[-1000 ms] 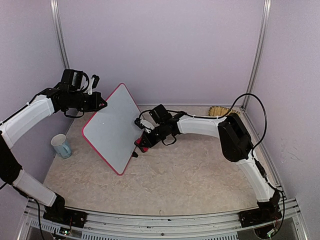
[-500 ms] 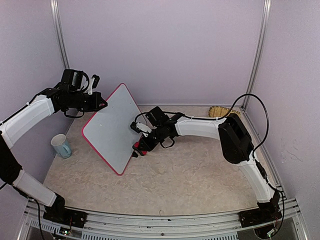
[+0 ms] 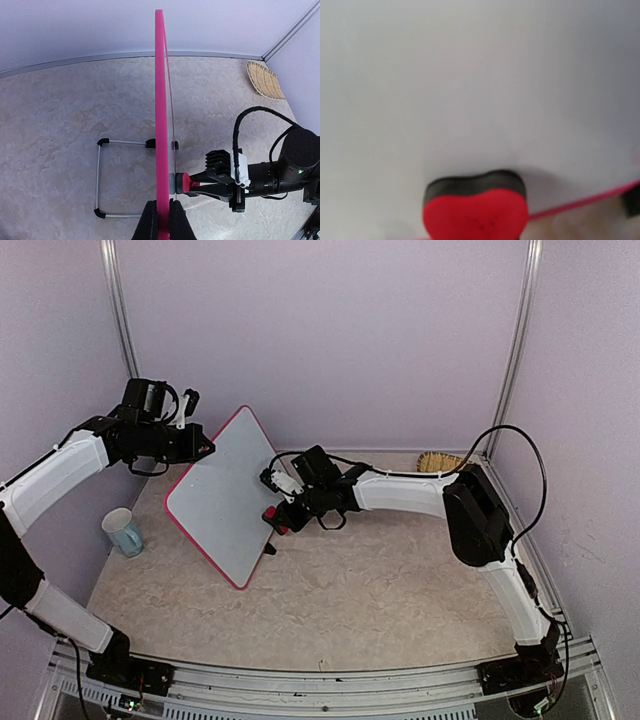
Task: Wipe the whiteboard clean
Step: Erase the whiteboard at the center of the board.
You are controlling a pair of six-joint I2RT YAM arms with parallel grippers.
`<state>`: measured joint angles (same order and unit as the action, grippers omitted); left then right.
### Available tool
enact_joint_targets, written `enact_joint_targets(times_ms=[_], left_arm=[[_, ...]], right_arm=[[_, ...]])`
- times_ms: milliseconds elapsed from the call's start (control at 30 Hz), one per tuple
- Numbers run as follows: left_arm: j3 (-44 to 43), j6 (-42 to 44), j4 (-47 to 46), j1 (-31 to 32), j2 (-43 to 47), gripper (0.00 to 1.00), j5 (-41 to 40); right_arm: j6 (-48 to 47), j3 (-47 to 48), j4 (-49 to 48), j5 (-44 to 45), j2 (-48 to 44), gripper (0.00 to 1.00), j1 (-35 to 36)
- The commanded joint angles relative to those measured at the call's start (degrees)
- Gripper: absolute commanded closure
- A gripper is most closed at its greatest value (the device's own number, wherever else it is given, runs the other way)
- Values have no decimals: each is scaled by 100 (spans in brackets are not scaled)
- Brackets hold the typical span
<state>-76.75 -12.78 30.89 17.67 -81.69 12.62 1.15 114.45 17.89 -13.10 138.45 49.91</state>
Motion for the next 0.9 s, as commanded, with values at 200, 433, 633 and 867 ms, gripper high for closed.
enact_joint_targets(times_ms=[200,433,633,867], left_arm=[[177,169,198,151,-5,100,227],[148,173,206,153,-22,100,216],[152,178,207,158,-28,100,223],[150,178,206,158,-22,100,226]], right_arm=[[-167,643,165,-87,124,92,23],[-631,928,1199,153,549,92,32],[-816,668,1316,480,560,92,36],[-821,919,1334,924,709,93,33]])
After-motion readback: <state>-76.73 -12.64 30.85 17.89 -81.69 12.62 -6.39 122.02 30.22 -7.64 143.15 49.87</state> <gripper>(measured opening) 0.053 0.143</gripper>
